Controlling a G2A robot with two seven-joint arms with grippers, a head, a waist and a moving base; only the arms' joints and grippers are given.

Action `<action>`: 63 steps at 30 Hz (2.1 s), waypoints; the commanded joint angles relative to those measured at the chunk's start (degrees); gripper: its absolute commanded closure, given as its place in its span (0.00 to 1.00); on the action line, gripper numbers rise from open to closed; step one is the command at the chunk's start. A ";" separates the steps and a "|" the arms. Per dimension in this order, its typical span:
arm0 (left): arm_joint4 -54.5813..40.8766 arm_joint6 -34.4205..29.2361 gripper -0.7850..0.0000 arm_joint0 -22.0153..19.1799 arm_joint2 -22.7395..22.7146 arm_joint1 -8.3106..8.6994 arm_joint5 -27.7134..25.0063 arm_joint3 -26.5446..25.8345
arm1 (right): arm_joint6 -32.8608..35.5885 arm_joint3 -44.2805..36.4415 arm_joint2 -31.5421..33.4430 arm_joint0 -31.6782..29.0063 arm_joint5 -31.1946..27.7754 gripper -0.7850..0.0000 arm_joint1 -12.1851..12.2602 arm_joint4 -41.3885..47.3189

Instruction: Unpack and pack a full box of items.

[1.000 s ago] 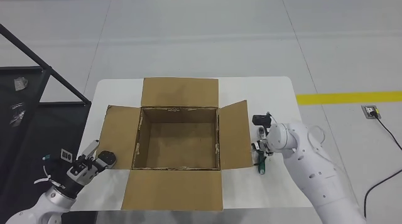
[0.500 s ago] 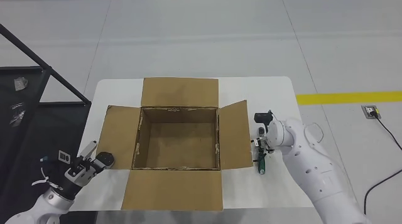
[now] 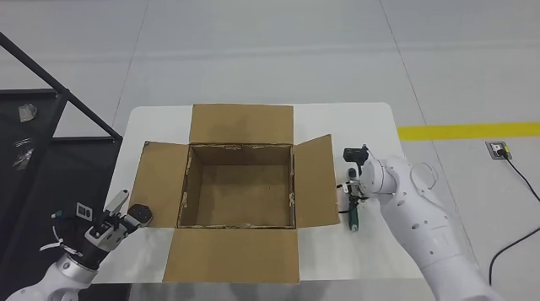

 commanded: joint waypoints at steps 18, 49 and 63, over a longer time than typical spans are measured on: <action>-0.90 0.11 0.00 2.09 -0.97 0.03 -1.26 -1.51 | 0.18 -57.31 6.47 -10.49 4.44 1.00 3.32 -16.77; -9.10 -1.18 0.00 4.58 -8.68 0.02 -3.60 2.23 | -11.45 15.55 -40.33 21.37 -15.09 1.00 -22.80 20.73; -8.29 -2.18 0.00 3.57 -8.01 0.09 -3.30 3.34 | -16.63 36.07 -43.44 22.60 -16.35 0.62 -33.19 20.33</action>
